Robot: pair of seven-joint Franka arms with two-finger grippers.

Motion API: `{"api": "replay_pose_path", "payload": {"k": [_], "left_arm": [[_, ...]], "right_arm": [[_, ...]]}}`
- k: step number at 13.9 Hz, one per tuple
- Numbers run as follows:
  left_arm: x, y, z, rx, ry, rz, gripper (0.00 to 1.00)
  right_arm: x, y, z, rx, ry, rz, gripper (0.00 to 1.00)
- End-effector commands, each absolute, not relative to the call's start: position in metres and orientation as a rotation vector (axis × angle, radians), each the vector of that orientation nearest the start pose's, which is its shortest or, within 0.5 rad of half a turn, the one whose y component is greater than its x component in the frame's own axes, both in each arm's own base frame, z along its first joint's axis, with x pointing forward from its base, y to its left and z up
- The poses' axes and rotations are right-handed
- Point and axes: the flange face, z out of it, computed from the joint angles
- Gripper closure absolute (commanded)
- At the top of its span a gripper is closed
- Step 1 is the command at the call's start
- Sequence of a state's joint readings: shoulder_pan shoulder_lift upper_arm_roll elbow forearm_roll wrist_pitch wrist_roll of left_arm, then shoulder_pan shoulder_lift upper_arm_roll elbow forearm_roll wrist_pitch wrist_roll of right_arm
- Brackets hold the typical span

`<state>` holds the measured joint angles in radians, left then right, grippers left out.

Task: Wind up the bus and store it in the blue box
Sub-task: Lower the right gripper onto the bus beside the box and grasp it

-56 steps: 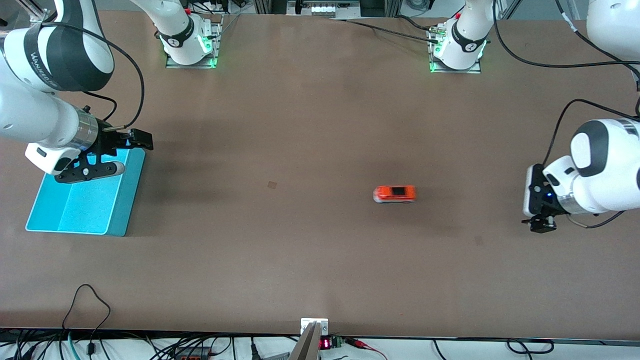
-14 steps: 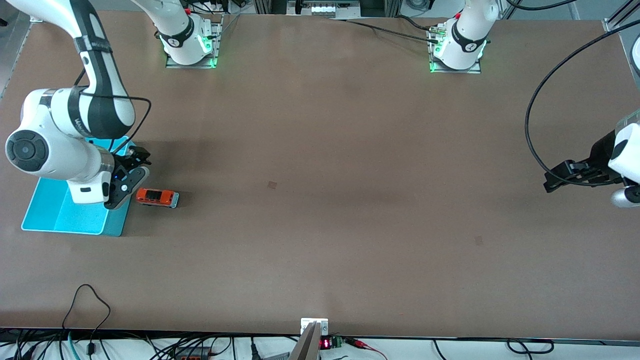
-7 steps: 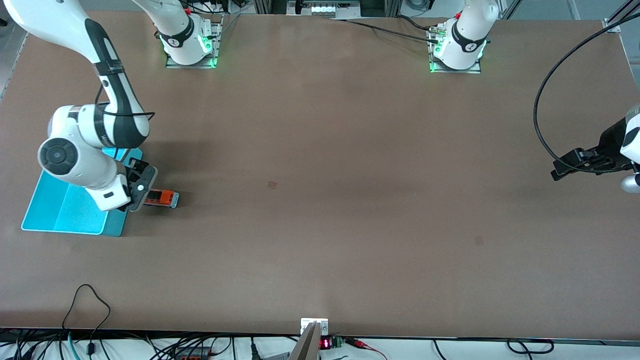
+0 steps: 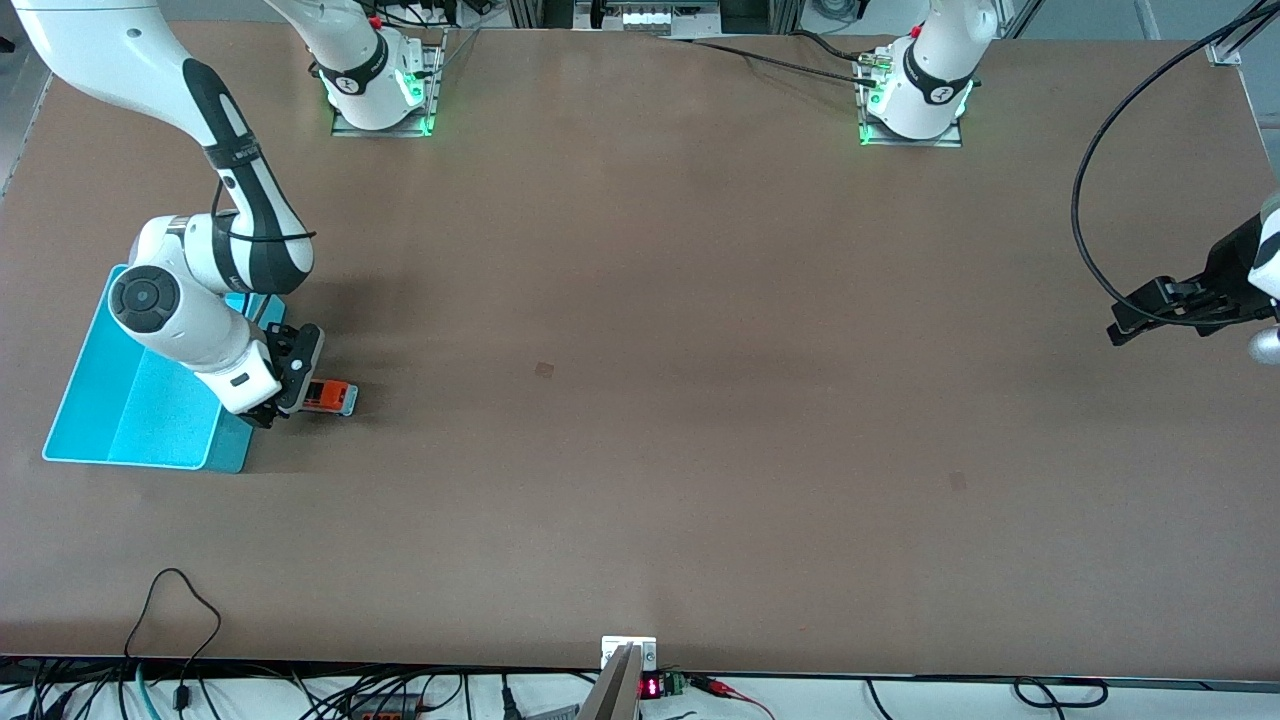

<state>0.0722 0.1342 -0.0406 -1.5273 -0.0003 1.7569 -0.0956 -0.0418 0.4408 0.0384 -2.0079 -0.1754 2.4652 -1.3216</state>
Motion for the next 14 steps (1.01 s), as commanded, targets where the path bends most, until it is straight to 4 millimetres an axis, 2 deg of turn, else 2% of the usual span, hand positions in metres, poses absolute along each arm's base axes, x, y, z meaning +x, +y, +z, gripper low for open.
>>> {"api": "replay_pose_path", "payload": {"k": [1,3,4,6,7,8,9,10,11,12,14], "left_arm": [[0.602,0.015,0.589,-3.148,-0.111,-0.128,0.00],[0.602,0.010,0.597,-3.155,-0.107,-0.147,0.00],[0.603,0.014,0.601,-3.159,-0.125,-0.162,0.00],[0.603,0.016,0.598,-3.158,-0.123,-0.150,0.00],[0.603,0.017,0.599,-3.159,-0.111,-0.155,0.00],[0.603,0.018,0.600,-3.159,-0.113,-0.160,0.00],[0.602,0.018,0.599,-3.159,-0.108,-0.153,0.00],[0.601,0.017,0.598,-3.160,-0.113,-0.136,0.00],[0.599,0.017,0.598,-3.161,-0.115,-0.112,0.00],[0.597,0.017,0.596,-3.162,-0.117,-0.085,0.00],[0.596,0.016,0.596,-3.162,-0.119,-0.068,0.00]], "right_arm": [[0.607,-0.001,0.220,-2.332,-2.224,0.062,0.00],[0.607,0.000,0.211,-2.305,-2.250,0.055,0.00],[0.608,0.000,0.206,-2.299,-2.260,0.046,0.00],[0.608,-0.001,0.201,-2.291,-2.269,0.038,0.00],[0.609,-0.002,0.201,-2.284,-2.276,0.039,0.09],[0.608,0.000,0.200,-2.280,-2.278,0.042,0.43],[0.608,0.000,0.202,-2.283,-2.274,0.042,0.72],[0.608,0.000,0.203,-2.293,-2.261,0.042,0.89],[0.609,-0.002,0.205,-2.320,-2.225,0.032,1.00],[0.612,-0.001,0.212,-2.381,-2.138,-0.003,1.00],[0.616,0.012,0.229,-2.471,-1.896,-0.005,1.00]]}}
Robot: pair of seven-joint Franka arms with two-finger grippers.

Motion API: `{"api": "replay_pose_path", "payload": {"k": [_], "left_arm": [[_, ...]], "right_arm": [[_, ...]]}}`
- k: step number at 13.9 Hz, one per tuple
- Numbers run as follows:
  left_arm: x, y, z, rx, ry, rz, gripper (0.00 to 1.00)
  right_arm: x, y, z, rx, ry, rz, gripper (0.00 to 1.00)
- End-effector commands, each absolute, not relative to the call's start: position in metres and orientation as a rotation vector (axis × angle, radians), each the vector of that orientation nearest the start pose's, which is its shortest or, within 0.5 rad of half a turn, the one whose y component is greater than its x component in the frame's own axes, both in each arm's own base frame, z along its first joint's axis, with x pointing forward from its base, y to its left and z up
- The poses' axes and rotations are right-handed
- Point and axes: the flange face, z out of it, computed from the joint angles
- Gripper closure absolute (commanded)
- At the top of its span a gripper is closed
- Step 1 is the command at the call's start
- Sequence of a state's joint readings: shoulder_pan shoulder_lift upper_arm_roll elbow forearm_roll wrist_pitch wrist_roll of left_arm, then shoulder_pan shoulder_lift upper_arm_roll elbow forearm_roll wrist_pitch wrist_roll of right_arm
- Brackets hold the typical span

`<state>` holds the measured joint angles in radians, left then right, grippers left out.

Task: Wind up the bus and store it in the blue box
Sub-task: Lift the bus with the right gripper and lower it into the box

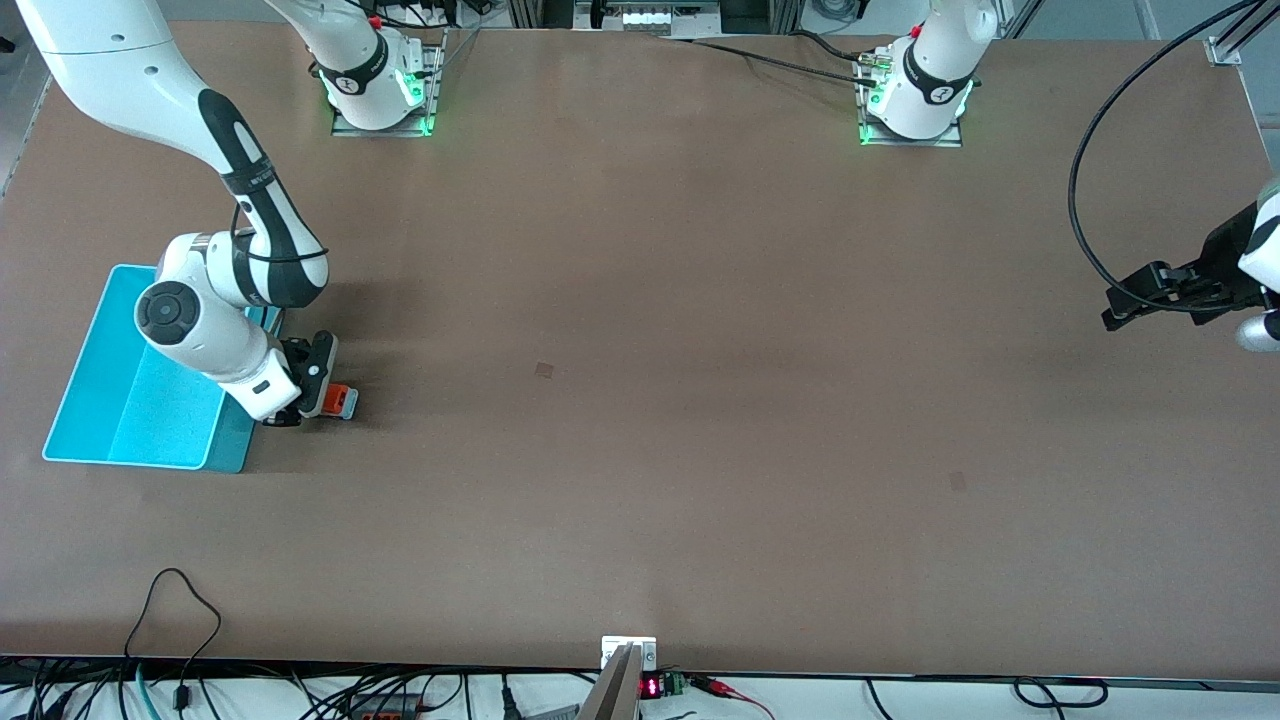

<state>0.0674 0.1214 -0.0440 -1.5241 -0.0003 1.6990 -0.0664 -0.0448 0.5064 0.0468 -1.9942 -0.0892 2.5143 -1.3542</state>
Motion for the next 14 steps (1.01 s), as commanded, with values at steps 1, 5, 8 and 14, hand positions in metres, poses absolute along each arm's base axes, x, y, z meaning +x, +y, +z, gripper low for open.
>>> {"api": "replay_pose_path", "payload": {"k": [1,5,8,14], "left_arm": [[0.595,0.017,0.596,-3.162,-0.124,-0.063,0.00],[0.596,0.023,0.594,-3.160,-0.143,-0.063,0.00],[0.596,0.022,0.594,-3.160,-0.141,-0.063,0.00],[0.596,0.021,0.595,-3.162,-0.139,-0.065,0.00]], "right_arm": [[0.618,0.016,0.244,-2.521,-1.807,0.012,1.00],[0.624,0.025,0.315,-2.711,-1.492,-0.031,1.00],[0.620,0.010,0.360,-2.861,-1.241,-0.071,1.00],[0.604,-0.115,0.375,-3.068,-0.773,-0.014,1.00]]}}
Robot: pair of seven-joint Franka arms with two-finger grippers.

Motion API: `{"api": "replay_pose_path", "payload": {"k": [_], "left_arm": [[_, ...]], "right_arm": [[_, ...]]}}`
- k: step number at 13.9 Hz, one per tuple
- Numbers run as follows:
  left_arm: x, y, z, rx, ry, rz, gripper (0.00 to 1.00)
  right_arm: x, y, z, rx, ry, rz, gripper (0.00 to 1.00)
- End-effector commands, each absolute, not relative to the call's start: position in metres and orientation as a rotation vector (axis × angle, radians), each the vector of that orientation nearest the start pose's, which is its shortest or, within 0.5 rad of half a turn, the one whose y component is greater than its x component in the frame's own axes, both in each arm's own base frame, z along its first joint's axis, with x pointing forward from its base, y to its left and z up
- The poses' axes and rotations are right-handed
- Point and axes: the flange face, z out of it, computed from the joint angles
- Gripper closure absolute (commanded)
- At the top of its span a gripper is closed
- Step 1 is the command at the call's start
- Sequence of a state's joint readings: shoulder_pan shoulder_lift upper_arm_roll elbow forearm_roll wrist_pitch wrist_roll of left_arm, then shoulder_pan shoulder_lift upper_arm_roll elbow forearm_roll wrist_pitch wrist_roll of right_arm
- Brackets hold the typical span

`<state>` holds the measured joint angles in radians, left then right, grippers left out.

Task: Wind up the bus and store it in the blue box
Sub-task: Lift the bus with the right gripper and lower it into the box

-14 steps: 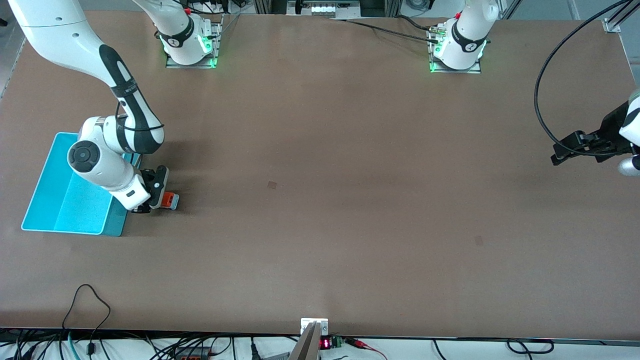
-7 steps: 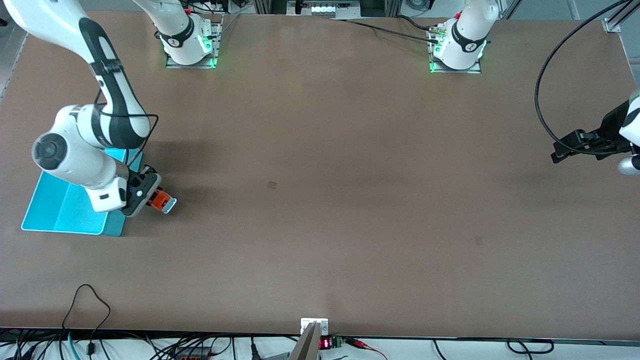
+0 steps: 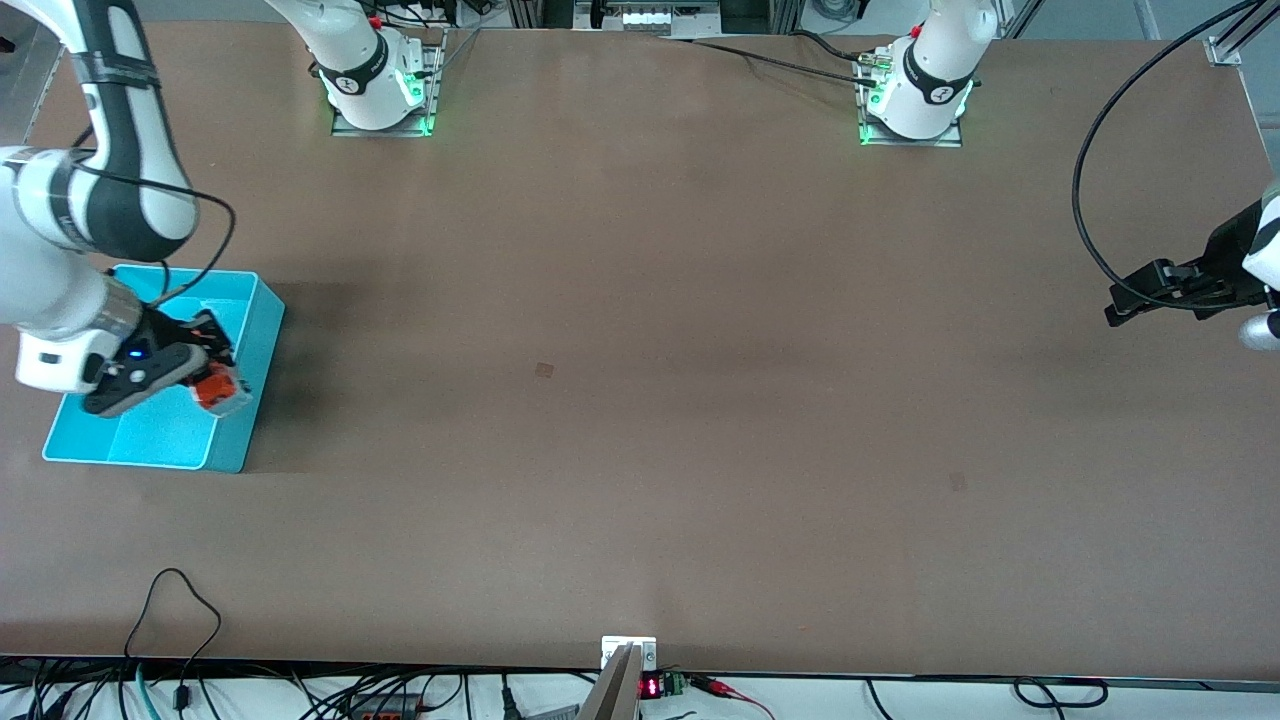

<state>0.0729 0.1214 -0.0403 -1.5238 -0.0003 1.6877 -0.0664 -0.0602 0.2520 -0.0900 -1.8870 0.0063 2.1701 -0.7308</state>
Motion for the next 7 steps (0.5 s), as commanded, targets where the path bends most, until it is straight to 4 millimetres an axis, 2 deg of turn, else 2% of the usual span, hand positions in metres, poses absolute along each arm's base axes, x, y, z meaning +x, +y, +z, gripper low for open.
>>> {"api": "replay_pose_path", "payload": {"k": [1,2,4,7], "left_arm": [[0.596,0.021,0.595,-3.161,-0.136,-0.065,0.00],[0.596,0.020,0.595,-3.161,-0.134,-0.065,0.00],[0.596,0.019,0.596,-3.161,-0.131,-0.070,0.00],[0.596,0.019,0.596,-3.161,-0.131,-0.070,0.00]], "right_arm": [[0.601,-0.128,0.373,-3.090,-0.700,-0.007,1.00],[0.599,-0.139,0.367,-3.111,-0.603,0.016,1.00],[0.594,-0.164,0.341,-3.147,-0.423,0.075,1.00],[0.595,-0.178,0.295,-3.186,-0.249,0.116,1.00]]}}
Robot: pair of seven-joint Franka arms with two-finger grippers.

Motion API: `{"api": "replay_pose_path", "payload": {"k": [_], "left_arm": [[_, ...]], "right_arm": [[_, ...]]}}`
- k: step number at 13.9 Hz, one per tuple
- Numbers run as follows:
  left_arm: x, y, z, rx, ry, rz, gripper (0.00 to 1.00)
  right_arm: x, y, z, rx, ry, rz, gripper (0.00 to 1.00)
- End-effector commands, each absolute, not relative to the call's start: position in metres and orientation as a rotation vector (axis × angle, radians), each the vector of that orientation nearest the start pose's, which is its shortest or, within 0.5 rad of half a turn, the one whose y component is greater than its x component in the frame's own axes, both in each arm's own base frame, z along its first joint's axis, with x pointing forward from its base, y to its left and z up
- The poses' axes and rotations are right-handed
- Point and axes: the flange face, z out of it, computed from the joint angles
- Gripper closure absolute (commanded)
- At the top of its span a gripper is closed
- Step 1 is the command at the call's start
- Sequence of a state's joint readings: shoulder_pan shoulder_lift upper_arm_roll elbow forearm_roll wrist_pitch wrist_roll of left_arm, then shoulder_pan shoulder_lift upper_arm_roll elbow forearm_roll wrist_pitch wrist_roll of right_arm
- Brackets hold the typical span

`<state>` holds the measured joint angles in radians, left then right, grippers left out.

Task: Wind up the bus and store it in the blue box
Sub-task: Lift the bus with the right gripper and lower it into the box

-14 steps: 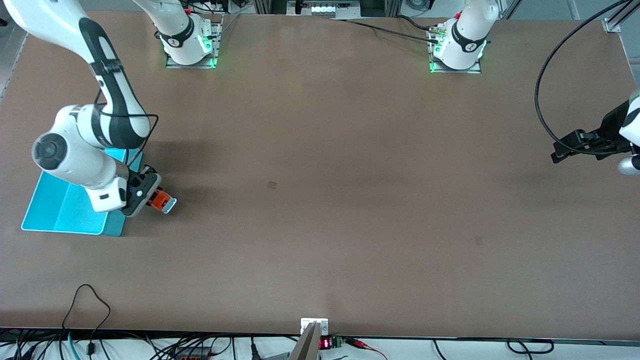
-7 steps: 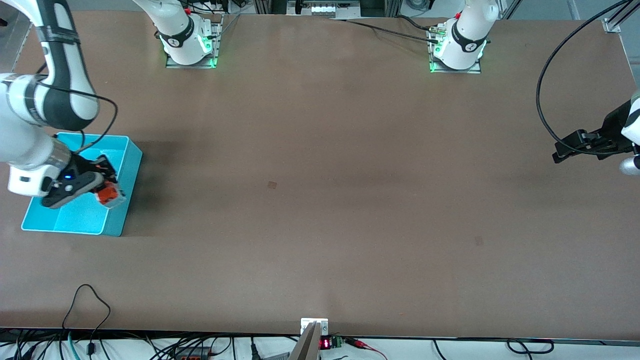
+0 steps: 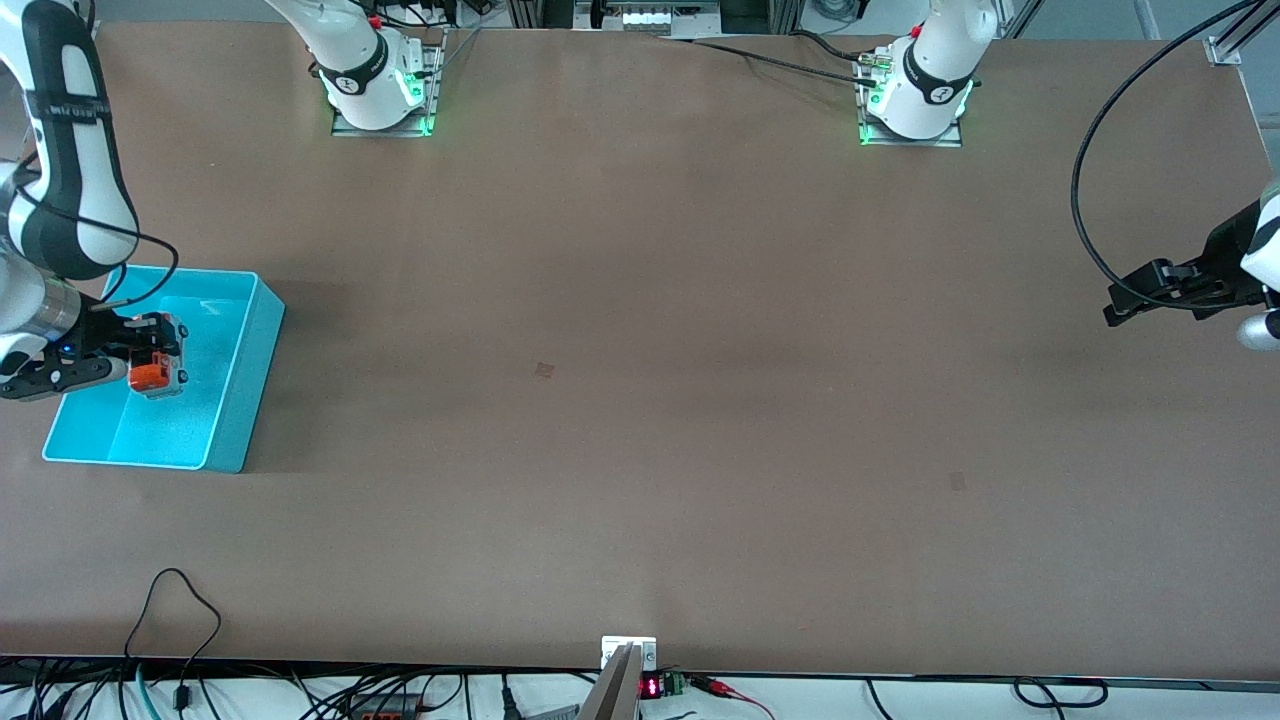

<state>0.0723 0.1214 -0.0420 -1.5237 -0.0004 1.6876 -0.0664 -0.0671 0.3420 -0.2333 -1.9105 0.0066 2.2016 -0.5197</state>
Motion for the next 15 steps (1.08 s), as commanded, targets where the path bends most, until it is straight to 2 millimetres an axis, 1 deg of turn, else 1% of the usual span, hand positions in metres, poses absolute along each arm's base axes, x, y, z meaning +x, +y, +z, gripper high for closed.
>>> {"api": "replay_pose_path", "payload": {"k": [1,2,3,4,7,12,13,14,15], "left_arm": [[0.596,0.019,0.596,-3.161,-0.129,-0.070,0.00],[0.596,0.019,0.596,-3.161,-0.131,-0.070,0.00],[0.596,0.018,0.597,-3.162,-0.127,-0.073,0.00],[0.596,0.018,0.597,-3.162,-0.127,-0.073,0.00],[0.597,0.018,0.597,-3.162,-0.127,-0.075,0.00],[0.597,0.016,0.597,-3.165,-0.122,-0.075,0.00],[0.597,0.011,0.597,-3.165,-0.108,-0.075,0.00],[0.597,0.008,0.597,-3.165,-0.100,-0.075,0.00],[0.597,0.008,0.597,-3.165,-0.100,-0.075,0.00]], "right_arm": [[0.593,-0.180,0.284,-3.189,-0.184,0.146,1.00],[0.588,-0.185,0.270,-3.191,-0.133,0.182,1.00],[0.587,-0.187,0.260,-3.187,-0.119,0.203,1.00],[0.586,-0.188,0.253,-3.185,-0.114,0.223,1.00],[0.577,-0.206,0.235,-3.179,-0.065,0.269,1.00],[0.572,-0.214,0.217,-3.173,-0.046,0.301,0.95],[0.572,-0.215,0.218,-3.174,-0.046,0.301,0.91],[0.572,-0.215,0.215,-3.172,-0.061,0.306,0.53],[0.573,-0.214,0.216,-3.173,-0.063,0.304,0.23]]}}
